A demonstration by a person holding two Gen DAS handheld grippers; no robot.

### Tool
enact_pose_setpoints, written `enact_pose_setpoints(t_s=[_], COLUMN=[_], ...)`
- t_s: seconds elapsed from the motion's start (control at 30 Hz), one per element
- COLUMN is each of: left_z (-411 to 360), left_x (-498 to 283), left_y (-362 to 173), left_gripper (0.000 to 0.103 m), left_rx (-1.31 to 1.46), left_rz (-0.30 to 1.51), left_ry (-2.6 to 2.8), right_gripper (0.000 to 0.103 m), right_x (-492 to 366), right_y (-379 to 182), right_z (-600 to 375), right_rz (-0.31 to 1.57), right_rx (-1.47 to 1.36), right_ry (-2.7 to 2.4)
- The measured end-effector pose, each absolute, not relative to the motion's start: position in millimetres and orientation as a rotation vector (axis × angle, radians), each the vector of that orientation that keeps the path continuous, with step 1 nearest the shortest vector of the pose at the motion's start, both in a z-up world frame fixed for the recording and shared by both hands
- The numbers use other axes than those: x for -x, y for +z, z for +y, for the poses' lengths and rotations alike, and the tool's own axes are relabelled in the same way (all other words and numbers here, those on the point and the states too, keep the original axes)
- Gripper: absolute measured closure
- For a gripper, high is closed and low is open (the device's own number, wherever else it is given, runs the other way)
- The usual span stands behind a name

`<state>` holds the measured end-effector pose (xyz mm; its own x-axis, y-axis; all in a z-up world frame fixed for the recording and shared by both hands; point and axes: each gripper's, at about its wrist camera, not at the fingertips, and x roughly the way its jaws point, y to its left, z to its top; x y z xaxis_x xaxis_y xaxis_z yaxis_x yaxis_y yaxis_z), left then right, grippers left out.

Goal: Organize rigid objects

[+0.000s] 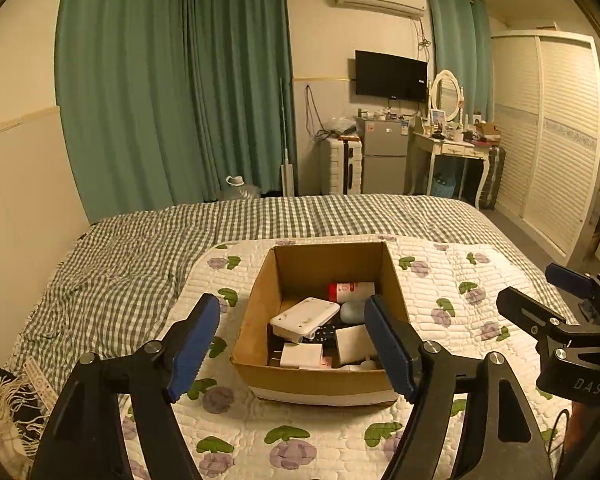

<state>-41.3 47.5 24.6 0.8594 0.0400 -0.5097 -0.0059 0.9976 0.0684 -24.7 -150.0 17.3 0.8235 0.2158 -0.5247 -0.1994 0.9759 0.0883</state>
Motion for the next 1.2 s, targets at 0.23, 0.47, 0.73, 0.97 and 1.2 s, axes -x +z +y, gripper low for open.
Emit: enact_pose_setpoints(t_s=[0.23,0.47,0.73,0.97,1.2], left_z=[47.0,45.4,47.8,47.7,54.7], left_x=[47.0,42.3,33.9,27.2,21.5], left_y=[17.7,6.1,-0.5,-4.1,-6.4], left_gripper=[0.019,0.019,0.019,0.019,0.019], left_rx=[-0.07,-0.079,-0.068,-0.084,-0.061], left_rz=[0.518,0.576,0.626,0.641,0.651], left_ry=[0.067,0.052,0.04,0.041,0.04], right_gripper=[0.0,0.0,0.0,0.0,0.0], right_x=[27.5,23.8,15.3,7.2,0.5], right_y=[10.4,3.7,-5.0,-9.7,-13.0], right_z=[-150.9,-144.7,-143.0,-135.5,-135.5], right_rz=[0.537,0.588,0.629,0.642,0.653], right_rx=[-0.032,-0.002,-0.002,0.001,-0.004], right_ry=[0.195,0.178,0.162,0.169,0.161])
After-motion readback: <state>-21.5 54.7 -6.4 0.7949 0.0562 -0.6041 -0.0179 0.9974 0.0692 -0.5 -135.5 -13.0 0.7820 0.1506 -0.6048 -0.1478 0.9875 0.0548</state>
